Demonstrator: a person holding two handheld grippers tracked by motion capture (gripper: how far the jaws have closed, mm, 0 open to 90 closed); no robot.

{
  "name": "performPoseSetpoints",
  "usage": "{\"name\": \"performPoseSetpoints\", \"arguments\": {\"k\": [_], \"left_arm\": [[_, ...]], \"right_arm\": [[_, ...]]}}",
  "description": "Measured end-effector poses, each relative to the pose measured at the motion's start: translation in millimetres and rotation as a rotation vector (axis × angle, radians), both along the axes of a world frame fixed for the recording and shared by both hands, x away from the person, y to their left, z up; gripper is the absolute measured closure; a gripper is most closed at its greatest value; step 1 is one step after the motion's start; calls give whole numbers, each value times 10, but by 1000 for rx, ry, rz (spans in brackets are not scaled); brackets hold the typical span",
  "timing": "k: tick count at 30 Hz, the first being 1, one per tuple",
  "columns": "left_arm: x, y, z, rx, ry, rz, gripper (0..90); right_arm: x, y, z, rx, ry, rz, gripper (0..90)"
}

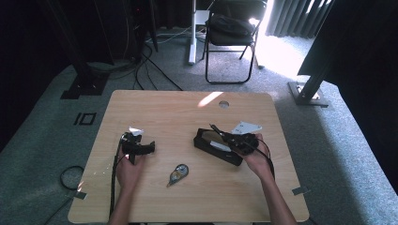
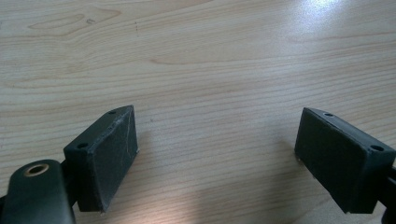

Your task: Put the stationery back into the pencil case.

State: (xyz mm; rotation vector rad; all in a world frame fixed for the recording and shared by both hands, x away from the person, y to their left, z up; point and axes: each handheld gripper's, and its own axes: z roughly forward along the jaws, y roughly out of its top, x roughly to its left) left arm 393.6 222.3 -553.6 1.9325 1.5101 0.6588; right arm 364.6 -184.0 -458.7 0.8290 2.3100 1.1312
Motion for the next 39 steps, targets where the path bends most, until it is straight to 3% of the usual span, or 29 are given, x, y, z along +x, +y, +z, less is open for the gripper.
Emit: {"name": "performPoseSetpoints", "arguments": {"k": [39], "left_arm": [[0,0,0,0,0,0,134]], "right_arm": [[142,7,-120,-2,25,14,796]]}}
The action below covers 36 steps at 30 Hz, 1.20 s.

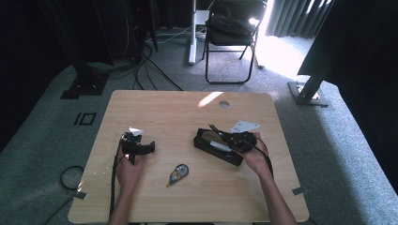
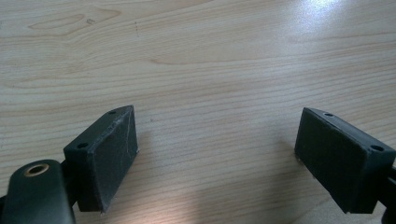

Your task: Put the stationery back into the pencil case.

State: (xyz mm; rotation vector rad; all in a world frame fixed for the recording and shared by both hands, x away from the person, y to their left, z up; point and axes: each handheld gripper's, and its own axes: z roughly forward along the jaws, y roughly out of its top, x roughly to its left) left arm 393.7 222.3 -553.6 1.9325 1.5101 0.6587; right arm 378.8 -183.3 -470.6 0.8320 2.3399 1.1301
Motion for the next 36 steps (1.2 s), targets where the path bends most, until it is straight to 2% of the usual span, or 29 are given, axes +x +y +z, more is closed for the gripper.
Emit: {"name": "performPoseSetpoints", "arguments": {"k": [36], "left_arm": [[0,0,0,0,0,0,134]], "right_arm": [[41,28,-140,-26,39,34,795]]}}
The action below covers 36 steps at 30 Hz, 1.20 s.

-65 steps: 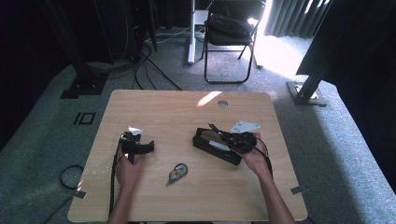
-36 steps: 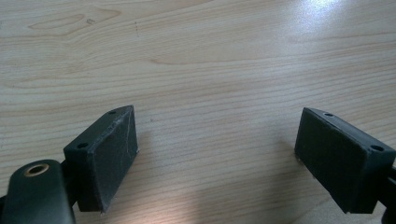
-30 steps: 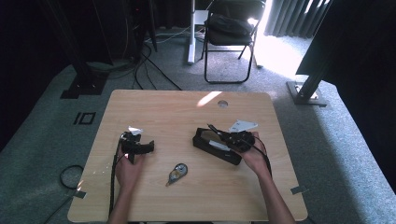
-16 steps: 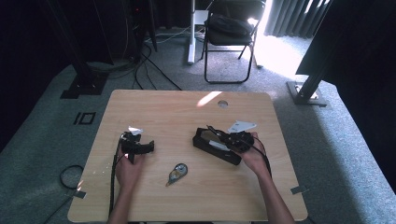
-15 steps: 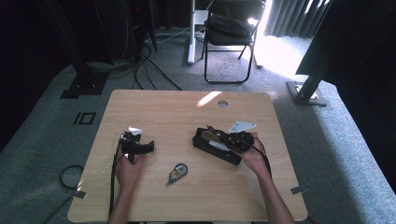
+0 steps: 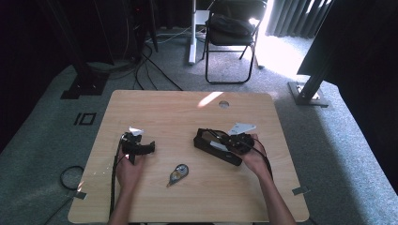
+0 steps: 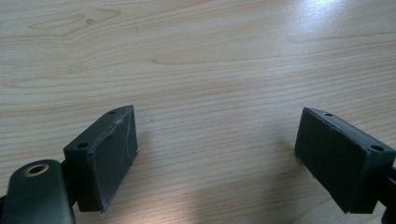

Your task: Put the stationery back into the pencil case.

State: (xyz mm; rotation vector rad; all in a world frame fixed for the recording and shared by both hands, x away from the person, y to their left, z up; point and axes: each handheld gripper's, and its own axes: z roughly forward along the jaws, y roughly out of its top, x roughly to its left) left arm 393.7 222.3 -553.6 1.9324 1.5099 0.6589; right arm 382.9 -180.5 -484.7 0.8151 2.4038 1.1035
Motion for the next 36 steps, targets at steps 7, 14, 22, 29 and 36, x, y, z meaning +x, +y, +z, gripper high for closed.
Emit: {"name": "performPoseSetpoints", "arguments": {"k": [7,14,22,29,36], "left_arm": [[0,0,0,0,0,0,134],[0,0,0,0,0,0,134],[0,0,0,0,0,0,134],[0,0,0,0,0,0,134],[0,0,0,0,0,0,134]], "right_arm": [[-2,9,-29,-7,10,7,795],[-3,31,-39,-14,15,24,795],[5,52,-52,-22,21,29,795],[2,71,-64,-27,29,41,795],[11,80,-62,-34,36,49,794]]}}
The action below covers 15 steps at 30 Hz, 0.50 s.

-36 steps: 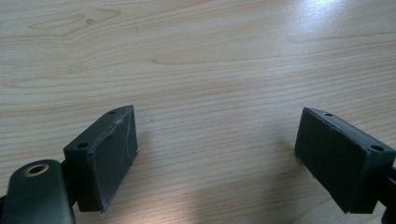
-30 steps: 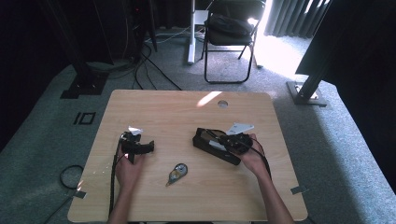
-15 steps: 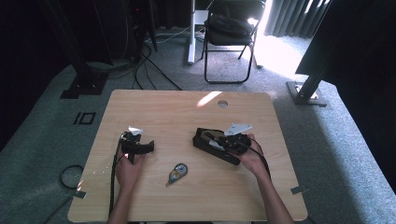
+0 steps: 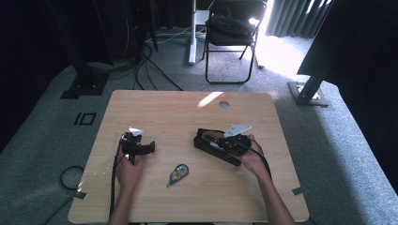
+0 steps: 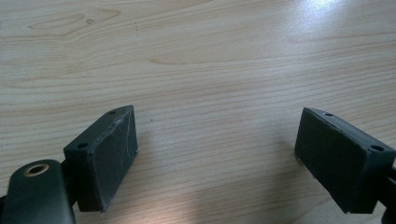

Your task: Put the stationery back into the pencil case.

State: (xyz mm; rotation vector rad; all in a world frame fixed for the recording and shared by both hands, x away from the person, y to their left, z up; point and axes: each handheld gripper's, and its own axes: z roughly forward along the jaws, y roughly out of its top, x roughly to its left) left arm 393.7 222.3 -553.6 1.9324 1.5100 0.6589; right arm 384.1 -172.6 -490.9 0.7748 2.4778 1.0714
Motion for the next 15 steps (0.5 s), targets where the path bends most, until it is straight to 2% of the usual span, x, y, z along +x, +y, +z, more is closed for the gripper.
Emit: {"name": "performPoseSetpoints", "arguments": {"k": [15], "left_arm": [[0,0,0,0,0,0,134]], "right_arm": [[-3,14,0,0,7,7,785]]}}
